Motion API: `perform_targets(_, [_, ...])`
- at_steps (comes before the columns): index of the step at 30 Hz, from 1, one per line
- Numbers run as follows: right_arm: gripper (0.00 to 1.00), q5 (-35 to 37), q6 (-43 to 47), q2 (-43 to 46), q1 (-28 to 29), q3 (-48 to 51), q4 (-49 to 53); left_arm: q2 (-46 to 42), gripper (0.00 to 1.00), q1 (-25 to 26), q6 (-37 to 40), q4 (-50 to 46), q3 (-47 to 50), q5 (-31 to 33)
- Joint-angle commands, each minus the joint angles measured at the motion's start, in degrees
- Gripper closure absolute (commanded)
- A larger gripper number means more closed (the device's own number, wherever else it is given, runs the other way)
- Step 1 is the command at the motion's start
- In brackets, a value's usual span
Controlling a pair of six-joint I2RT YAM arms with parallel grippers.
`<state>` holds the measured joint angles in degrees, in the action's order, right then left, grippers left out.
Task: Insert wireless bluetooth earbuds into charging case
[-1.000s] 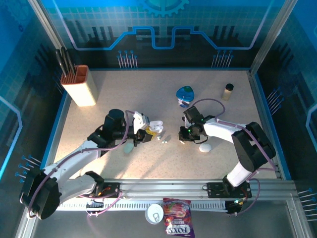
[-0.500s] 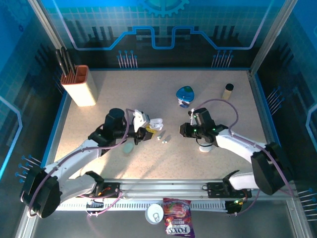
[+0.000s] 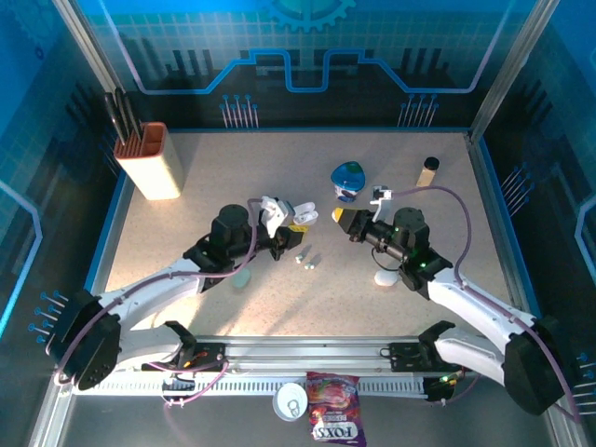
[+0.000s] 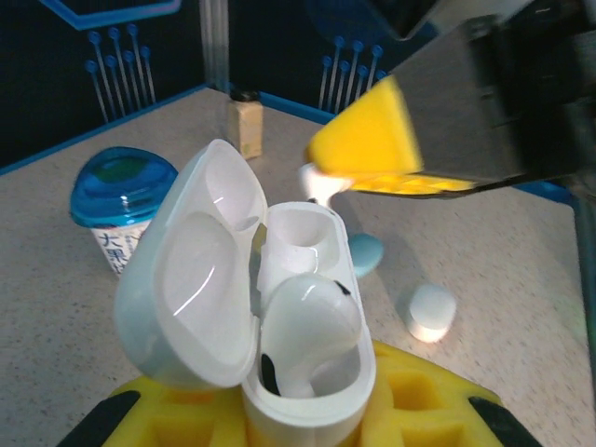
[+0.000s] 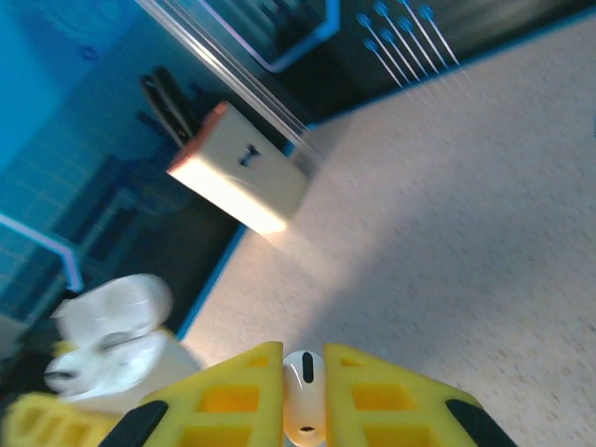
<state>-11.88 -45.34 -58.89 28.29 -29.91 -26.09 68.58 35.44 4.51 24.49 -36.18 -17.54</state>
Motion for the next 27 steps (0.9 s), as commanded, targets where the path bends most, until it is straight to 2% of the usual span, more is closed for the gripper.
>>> perform_targets(1, [0.85,-2.64,-0.86,2.22,-0.79,1.02,-8.12,1.39,0.93,0.65,-2.77,7.90,-0.16,3.22])
perform_targets(9, [0.85,-5.49,-1.15,1.83,0.16,-0.26,-12.65,5.28,0.93,1.21,-3.47,10.32,-1.17,0.89])
perform_targets(20, [0.85,-6.56,-1.30,-5.88,2.71,-5.28,-15.76,7.14,0.93,1.28,-4.76,12.39,-1.26,-3.80])
perform_targets(27, [0.86,-5.12,-1.68,-8.22,3.08,-5.17,-16.76,6.07,0.93,1.27,-4.73,12.62,-0.64,-2.91])
